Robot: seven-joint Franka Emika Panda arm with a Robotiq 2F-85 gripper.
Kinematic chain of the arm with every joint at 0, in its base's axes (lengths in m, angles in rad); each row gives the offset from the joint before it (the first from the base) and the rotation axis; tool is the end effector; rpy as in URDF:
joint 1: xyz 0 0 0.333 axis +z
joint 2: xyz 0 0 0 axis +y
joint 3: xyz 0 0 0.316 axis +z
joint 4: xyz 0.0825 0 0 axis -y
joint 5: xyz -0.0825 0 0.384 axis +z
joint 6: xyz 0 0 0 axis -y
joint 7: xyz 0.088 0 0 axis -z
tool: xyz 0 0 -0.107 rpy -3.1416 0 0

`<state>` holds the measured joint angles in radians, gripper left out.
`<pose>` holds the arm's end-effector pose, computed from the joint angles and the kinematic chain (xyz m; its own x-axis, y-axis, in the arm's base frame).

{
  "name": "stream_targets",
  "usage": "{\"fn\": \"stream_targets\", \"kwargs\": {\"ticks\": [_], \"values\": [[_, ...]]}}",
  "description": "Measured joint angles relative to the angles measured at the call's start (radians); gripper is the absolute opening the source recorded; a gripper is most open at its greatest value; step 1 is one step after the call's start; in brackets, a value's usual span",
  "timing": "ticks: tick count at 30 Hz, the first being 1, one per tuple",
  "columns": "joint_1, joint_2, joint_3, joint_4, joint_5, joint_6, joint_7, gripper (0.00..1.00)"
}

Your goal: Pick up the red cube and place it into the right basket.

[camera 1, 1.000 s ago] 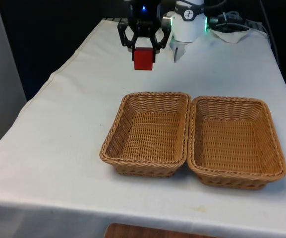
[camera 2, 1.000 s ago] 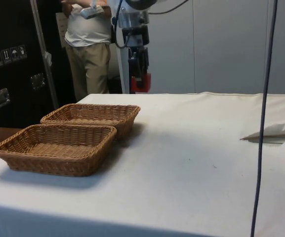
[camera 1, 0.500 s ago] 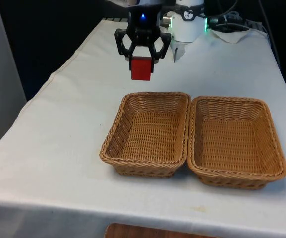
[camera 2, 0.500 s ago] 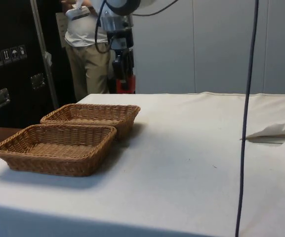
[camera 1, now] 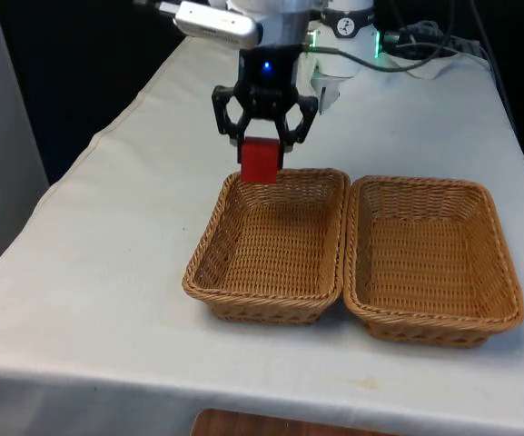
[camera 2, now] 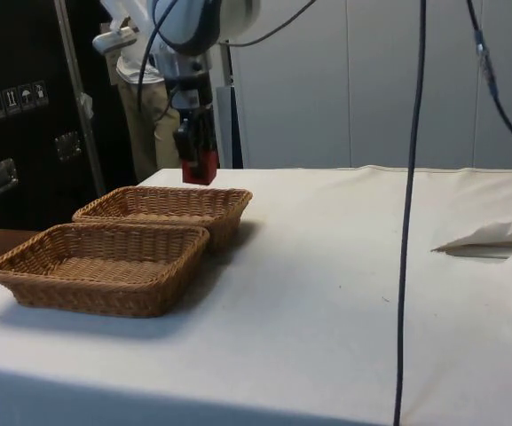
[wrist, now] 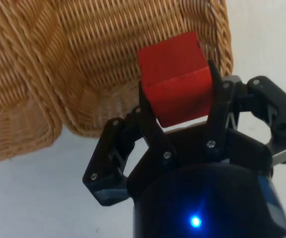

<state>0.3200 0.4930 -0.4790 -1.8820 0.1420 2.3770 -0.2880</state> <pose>0.6348 -0.0804 0.2779 0.9958 0.0867 0.0305 0.0821 -0.9882 0.1294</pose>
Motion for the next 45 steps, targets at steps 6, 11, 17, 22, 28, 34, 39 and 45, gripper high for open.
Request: {"fn": "stream_targets", "kwargs": {"ticks": [6, 11, 17, 22, 28, 34, 39, 45], "values": [[0.0, 0.07, 0.001, 0.055, 0.034, 0.021, 0.0, 0.02], [-0.001, 0.11, 0.001, 0.08, 0.058, 0.037, 0.0, 0.02], [-0.001, 0.168, 0.003, 0.122, 0.095, 0.048, -0.001, 0.02], [-0.001, 0.207, 0.006, 0.155, 0.117, 0.048, 0.001, 0.02], [-0.001, 0.209, 0.009, 0.156, 0.121, 0.05, 0.001, 0.02], [0.0, 0.21, 0.011, 0.156, 0.121, 0.05, 0.002, 0.46], [0.0, 0.211, 0.011, 0.156, 0.121, 0.05, 0.003, 0.95], [0.0, 0.211, 0.012, 0.156, 0.121, 0.05, 0.003, 1.0]]}}
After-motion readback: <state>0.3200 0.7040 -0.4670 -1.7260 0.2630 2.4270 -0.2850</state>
